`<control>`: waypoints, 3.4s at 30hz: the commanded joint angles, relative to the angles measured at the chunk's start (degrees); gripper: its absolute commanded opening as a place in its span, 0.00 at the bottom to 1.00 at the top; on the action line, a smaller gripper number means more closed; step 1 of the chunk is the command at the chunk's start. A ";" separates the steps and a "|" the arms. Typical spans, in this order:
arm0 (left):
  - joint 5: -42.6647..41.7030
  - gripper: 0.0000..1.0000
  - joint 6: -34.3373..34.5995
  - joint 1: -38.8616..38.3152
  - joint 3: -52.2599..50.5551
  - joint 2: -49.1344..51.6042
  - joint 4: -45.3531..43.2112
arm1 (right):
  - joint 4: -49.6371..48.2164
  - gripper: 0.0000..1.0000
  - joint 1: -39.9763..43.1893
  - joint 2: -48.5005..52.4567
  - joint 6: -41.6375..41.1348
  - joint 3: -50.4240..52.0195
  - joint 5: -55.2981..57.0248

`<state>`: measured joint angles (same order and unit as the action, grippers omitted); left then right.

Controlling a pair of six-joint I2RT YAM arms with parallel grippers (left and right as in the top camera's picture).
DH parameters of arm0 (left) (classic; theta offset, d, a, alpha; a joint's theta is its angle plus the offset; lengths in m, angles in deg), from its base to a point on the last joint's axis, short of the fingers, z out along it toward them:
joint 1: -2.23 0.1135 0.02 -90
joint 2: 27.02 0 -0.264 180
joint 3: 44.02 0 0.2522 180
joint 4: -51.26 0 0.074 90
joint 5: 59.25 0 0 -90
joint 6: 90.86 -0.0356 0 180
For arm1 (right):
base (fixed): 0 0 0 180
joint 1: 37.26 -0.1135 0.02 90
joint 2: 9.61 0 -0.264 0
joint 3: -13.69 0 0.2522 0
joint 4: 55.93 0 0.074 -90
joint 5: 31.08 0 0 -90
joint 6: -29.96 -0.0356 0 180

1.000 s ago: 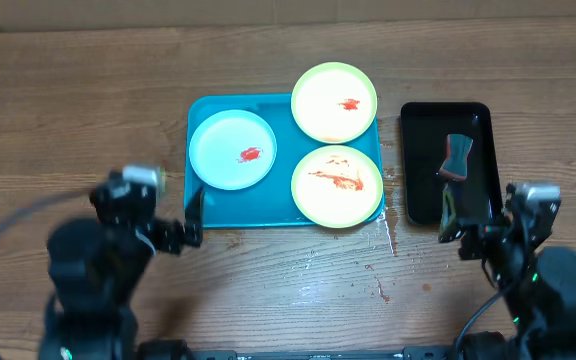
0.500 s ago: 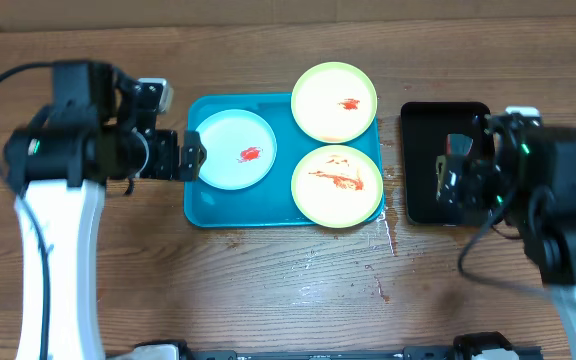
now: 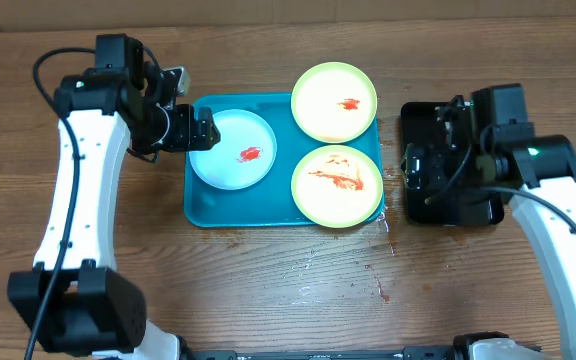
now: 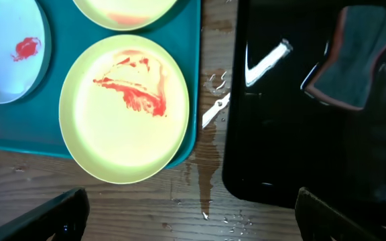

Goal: Clean dirty plates on tray and stack at the side

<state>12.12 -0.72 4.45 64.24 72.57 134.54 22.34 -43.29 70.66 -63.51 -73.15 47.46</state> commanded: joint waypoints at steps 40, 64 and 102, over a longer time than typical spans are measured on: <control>21.57 0.29 10.21 -3.54 1.18 26.95 -7.93 | -1.11 1.00 0.04 0.92 -8.52 -1.46 6.93; 16.17 0.04 10.16 -3.39 1.18 27.06 -13.44 | -1.18 0.94 0.04 0.92 -8.57 -1.44 6.95; 14.12 0.04 19.65 -3.43 1.18 27.06 -2.84 | -24.04 0.46 12.37 28.22 -3.52 -1.44 17.68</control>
<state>25.52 17.73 1.12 65.42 98.89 130.63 -1.00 -30.91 98.99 -67.49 -73.26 62.76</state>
